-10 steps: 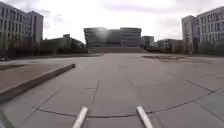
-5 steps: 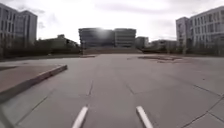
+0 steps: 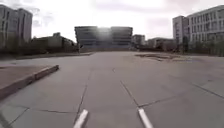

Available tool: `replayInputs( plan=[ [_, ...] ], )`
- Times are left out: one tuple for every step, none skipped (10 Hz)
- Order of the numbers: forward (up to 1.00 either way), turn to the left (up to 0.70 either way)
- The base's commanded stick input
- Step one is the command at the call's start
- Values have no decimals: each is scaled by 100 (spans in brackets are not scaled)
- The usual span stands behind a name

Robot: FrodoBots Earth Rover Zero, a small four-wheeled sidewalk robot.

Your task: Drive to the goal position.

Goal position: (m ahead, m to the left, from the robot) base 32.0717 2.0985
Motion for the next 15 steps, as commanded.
replayInputs(
  plan=[
    [100, 0],
    [100, 0],
    [100, 0],
    [100, 0],
    [100, 0],
    [100, 0],
    [100, 0],
    [100, 0],
    [100, 0],
    [100, 0],
    [100, 0],
    [100, 0],
    [100, 0],
    [0, 0],
    [0, 0]
  ],
)
